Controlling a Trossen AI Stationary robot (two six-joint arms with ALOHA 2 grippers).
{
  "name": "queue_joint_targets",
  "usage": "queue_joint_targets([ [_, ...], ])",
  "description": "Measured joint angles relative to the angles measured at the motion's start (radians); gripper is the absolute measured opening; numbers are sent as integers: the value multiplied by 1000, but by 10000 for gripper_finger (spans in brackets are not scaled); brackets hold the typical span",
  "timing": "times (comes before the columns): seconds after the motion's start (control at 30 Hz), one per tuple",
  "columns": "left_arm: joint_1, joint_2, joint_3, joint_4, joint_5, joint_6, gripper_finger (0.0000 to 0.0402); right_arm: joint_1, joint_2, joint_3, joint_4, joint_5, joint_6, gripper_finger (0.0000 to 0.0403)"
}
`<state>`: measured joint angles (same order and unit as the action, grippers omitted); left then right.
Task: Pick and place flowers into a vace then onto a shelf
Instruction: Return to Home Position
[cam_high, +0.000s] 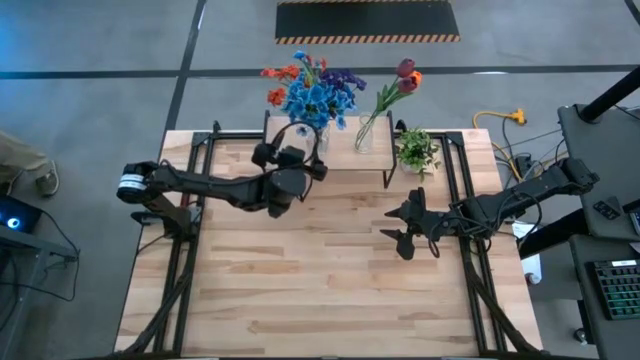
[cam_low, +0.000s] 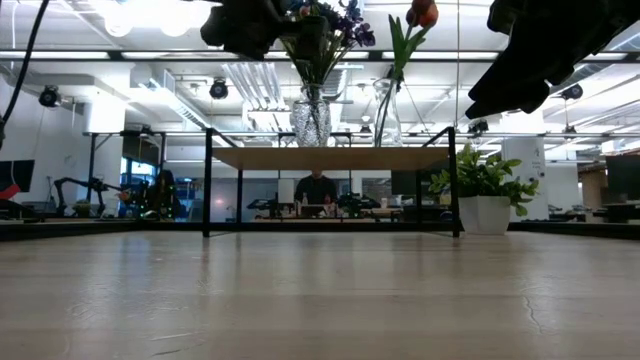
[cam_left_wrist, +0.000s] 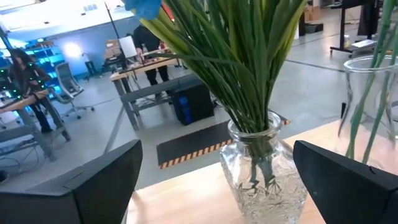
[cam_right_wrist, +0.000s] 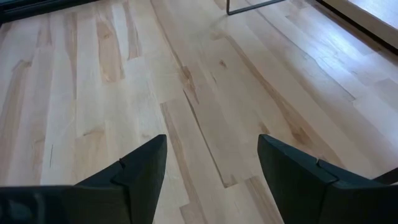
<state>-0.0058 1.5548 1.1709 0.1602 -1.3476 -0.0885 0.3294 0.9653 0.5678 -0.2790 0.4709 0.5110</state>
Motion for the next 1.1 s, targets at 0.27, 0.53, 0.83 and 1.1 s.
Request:
queue_joint_targets([
  [0.27, -33, 0, 0, -21, -35, 1, 398, 0, 0, 0, 0, 0, 0, 242],
  [0.53, -107, 0, 10, -12, -140, 95, 398, 0, 0, 0, 0, -1, 1, 242],
  [0.83, -215, -20, 12, -12, -224, 139, 398, 0, 0, 0, 0, -1, 1, 242],
  [1.1, -351, -69, 30, -11, -224, 235, 398, 0, 0, 0, 3, -1, -2, 242],
])
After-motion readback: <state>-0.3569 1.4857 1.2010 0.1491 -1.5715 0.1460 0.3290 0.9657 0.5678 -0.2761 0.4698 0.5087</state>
